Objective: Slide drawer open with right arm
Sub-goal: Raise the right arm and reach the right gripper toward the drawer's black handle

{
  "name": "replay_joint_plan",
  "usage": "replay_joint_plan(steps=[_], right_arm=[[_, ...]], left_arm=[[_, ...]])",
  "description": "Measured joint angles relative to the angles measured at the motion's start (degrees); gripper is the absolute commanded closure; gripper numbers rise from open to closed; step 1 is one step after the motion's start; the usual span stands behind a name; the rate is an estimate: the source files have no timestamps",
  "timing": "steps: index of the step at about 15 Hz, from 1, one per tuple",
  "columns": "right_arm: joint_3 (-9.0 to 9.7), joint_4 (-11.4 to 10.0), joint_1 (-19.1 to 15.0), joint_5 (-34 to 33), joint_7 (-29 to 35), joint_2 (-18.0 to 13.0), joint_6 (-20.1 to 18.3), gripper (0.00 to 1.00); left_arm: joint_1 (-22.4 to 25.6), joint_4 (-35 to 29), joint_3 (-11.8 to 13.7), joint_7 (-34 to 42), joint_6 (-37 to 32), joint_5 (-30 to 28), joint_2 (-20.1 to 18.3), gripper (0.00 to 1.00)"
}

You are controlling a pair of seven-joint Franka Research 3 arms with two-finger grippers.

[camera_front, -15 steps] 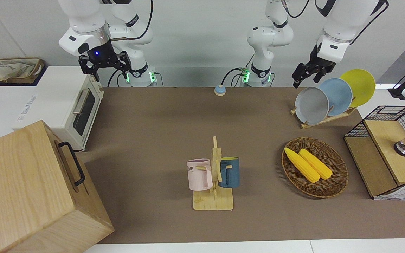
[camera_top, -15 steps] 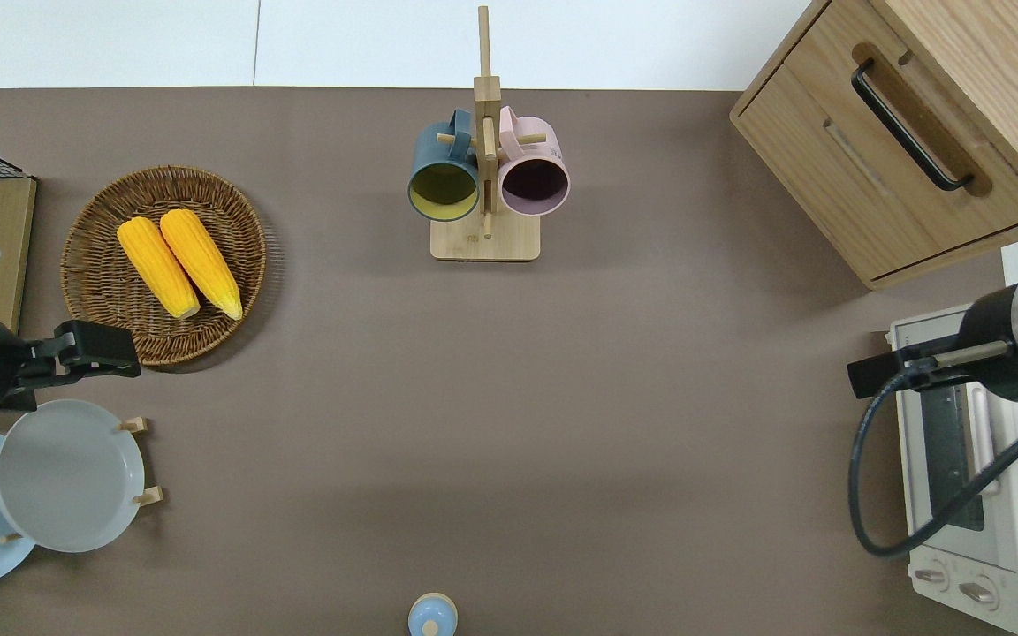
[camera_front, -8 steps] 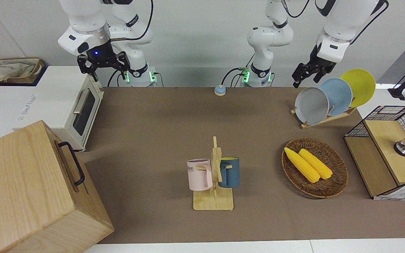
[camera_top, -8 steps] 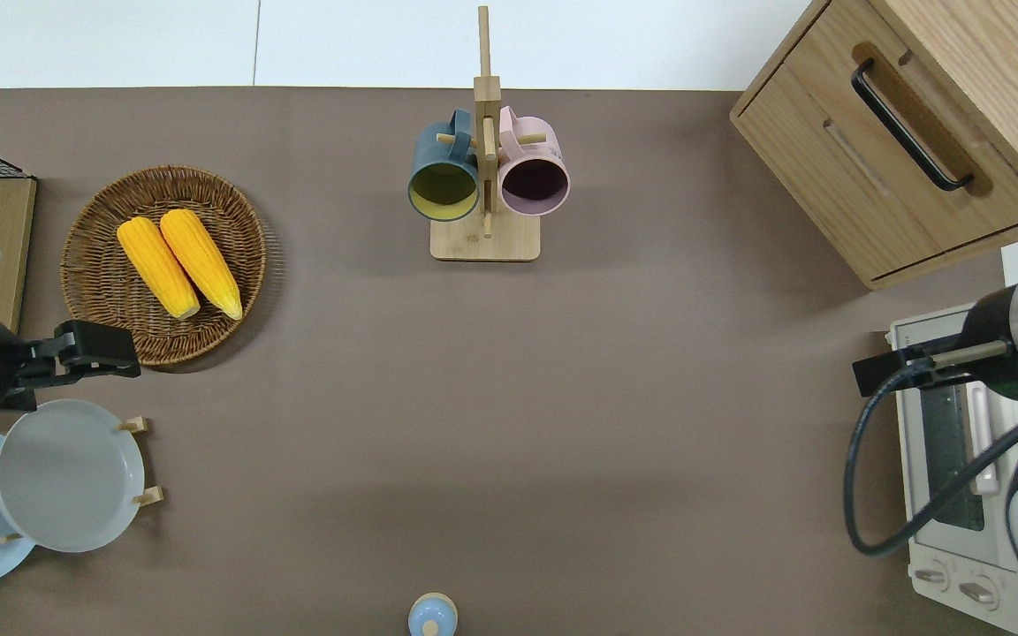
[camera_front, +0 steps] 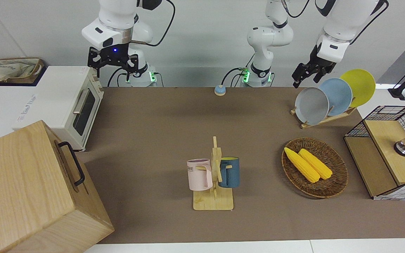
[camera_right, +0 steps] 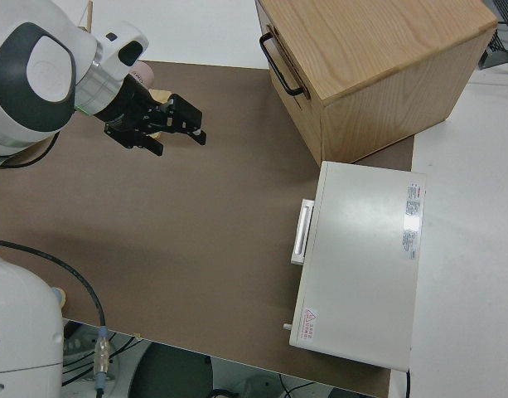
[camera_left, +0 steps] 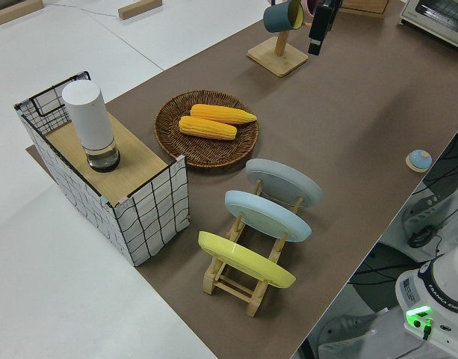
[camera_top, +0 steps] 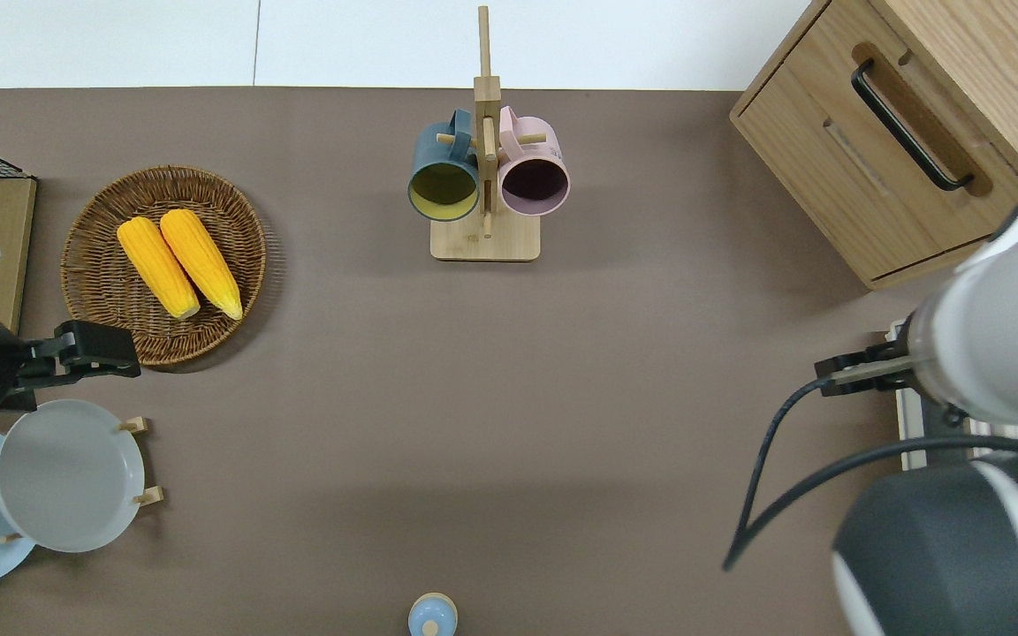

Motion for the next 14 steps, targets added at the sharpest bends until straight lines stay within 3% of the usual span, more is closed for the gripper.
replay_joint_plan(steps=[5, 9, 12, 14], right_arm=[[4.35, -2.88, 1.52, -13.93, 4.12, 1.78, 2.89, 0.013], [8.12, -4.62, 2.18, -22.82, 11.50, 5.04, 3.91, 0.013], [8.93, -5.08, 2.51, -30.22, 13.06, 7.40, 5.12, 0.011], [8.90, -6.95, 2.95, -37.39, 13.98, 9.08, 6.87, 0.013]], left_arm=[[0.00, 0.00, 0.00, 0.00, 0.00, 0.00, 0.00, 0.01], [0.00, 0.00, 0.00, 0.00, 0.00, 0.00, 0.00, 0.01], [0.00, 0.00, 0.00, 0.00, 0.00, 0.00, 0.00, 0.01], [0.00, 0.00, 0.00, 0.00, 0.00, 0.00, 0.00, 0.01]])
